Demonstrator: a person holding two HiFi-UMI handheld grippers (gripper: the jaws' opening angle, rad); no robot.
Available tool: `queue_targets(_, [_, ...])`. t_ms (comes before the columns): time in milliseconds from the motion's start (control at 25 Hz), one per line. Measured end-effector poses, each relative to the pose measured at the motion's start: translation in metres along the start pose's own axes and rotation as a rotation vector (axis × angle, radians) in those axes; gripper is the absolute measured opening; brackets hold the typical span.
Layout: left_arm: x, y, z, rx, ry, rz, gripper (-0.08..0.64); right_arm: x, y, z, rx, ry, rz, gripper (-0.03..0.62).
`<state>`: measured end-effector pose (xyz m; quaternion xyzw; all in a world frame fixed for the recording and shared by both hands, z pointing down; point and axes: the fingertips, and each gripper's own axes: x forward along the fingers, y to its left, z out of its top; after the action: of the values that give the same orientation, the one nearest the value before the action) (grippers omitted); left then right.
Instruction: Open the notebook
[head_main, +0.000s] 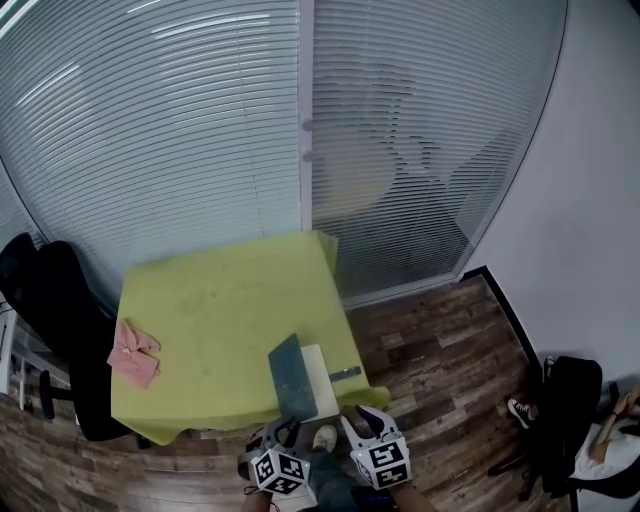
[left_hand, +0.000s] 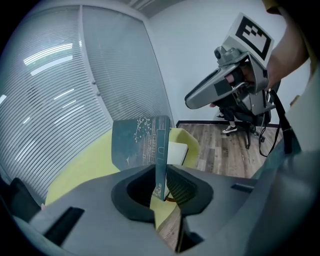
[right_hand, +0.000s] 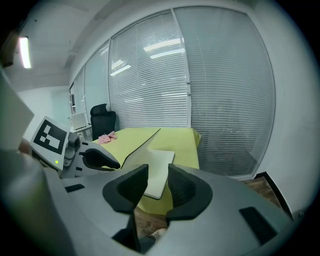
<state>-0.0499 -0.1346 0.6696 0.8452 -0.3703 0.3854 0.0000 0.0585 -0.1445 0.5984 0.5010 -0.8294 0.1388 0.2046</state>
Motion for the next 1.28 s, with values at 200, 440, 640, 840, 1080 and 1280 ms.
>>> queue_targets(200, [-0.002,0.001,-0.001,-0.025,-0.015,0.016,0.086,0.003,0.003,0.0,0.0,0.004,0.016,0.138])
queue_targets(440, [-0.006,0.0,-0.004,-0.046,-0.025,0.038,0.07,0.003,0.005,-0.002,-0.001,0.002,0.02,0.137])
queue_targets(640, [-0.008,0.004,-0.004,-0.073,-0.034,0.062,0.066,0.004,0.003,-0.005,-0.012,-0.002,0.027,0.137])
queue_targets(840, [-0.013,0.008,-0.007,-0.114,-0.046,0.081,0.066,0.003,0.009,-0.007,-0.011,0.015,0.04,0.132])
queue_targets(1080, [-0.018,0.014,-0.011,-0.167,-0.056,0.095,0.066,0.004,0.012,-0.004,-0.014,0.014,0.048,0.132])
queue_targets(1280, [-0.021,0.015,-0.014,-0.198,-0.064,0.101,0.063,0.004,0.013,-0.005,-0.015,0.012,0.05,0.132])
